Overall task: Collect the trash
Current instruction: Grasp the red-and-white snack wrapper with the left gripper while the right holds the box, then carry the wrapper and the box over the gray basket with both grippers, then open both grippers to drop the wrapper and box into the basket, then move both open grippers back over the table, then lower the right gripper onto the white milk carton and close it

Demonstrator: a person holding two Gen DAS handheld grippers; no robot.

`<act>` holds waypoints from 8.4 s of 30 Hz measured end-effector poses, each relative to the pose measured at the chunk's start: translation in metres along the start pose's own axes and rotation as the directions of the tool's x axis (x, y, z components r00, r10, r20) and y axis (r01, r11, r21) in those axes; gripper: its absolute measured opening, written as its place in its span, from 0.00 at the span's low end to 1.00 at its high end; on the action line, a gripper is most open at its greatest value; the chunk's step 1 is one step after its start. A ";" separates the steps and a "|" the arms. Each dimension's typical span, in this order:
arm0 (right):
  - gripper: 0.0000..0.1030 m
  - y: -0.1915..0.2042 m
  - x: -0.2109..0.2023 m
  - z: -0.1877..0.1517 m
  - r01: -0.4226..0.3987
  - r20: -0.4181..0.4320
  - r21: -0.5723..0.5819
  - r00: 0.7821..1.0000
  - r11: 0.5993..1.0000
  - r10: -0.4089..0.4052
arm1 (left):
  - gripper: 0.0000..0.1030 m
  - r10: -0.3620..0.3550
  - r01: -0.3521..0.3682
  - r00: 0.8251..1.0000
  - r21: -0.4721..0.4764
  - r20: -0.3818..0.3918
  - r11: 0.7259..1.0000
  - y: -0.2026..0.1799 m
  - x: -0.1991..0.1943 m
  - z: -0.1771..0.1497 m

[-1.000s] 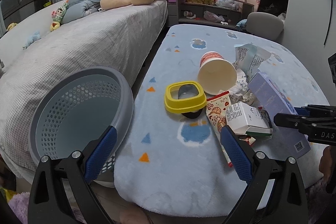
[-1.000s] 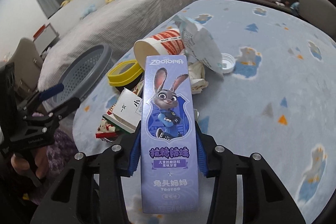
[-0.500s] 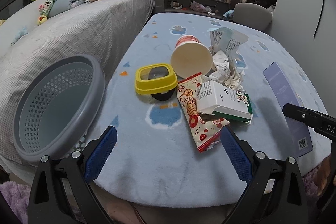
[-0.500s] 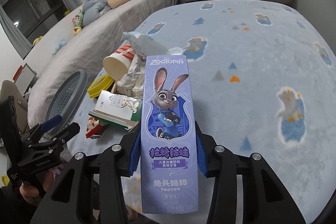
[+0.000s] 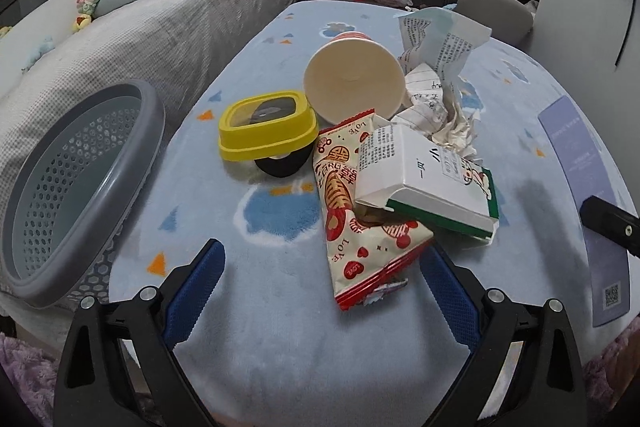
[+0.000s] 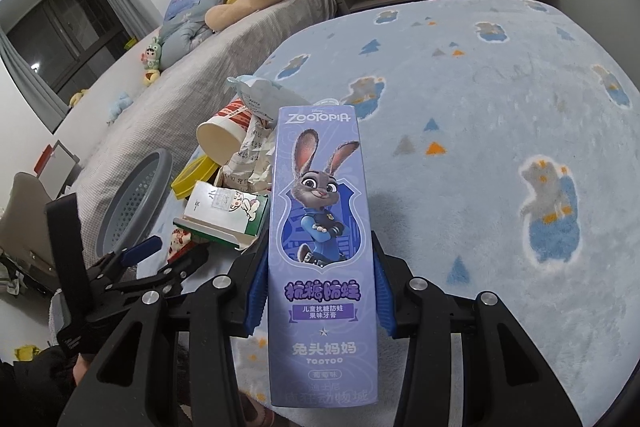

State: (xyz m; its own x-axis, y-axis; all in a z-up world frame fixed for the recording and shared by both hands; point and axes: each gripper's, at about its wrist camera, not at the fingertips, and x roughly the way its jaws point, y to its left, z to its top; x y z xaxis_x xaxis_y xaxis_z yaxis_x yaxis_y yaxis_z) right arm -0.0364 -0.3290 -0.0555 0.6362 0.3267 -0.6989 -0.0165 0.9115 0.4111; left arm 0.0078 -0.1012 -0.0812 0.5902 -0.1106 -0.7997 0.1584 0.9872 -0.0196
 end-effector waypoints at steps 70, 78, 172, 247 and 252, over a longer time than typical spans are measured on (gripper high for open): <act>0.42 0.282 0.146 0.046 -0.288 -0.212 -0.326 0.951 0.901 0.227 | 0.31 0.202 -0.181 0.977 -0.237 0.065 0.954 0.233 -0.070 0.041; 0.42 0.304 0.176 0.054 -0.294 -0.250 -0.320 0.943 0.901 0.219 | 0.31 0.218 -0.200 0.975 -0.255 0.042 0.946 0.263 -0.059 0.053; 0.93 0.152 0.064 0.017 0.039 -0.089 -0.360 0.993 0.932 -0.076 | 0.68 0.135 -0.116 0.989 -0.255 0.060 0.960 0.183 -0.072 0.020; 0.07 0.085 0.026 0.023 -0.029 -0.057 -0.287 0.998 0.957 0.013 | 0.68 0.012 -0.014 1.000 -0.088 -0.024 0.996 0.066 -0.025 0.037; 0.10 0.074 0.026 0.019 -0.019 -0.070 -0.266 0.998 0.964 0.000 | 0.68 0.007 -0.009 1.000 -0.078 -0.025 0.997 0.062 -0.024 0.036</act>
State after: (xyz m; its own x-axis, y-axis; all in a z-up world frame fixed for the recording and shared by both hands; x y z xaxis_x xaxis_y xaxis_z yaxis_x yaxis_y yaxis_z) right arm -0.0059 -0.2576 -0.0321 0.5804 0.3433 -0.7384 -0.2327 0.9389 0.2536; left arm 0.0321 -0.0414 -0.0413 0.5717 -0.1004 -0.8143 0.0908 0.9941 -0.0589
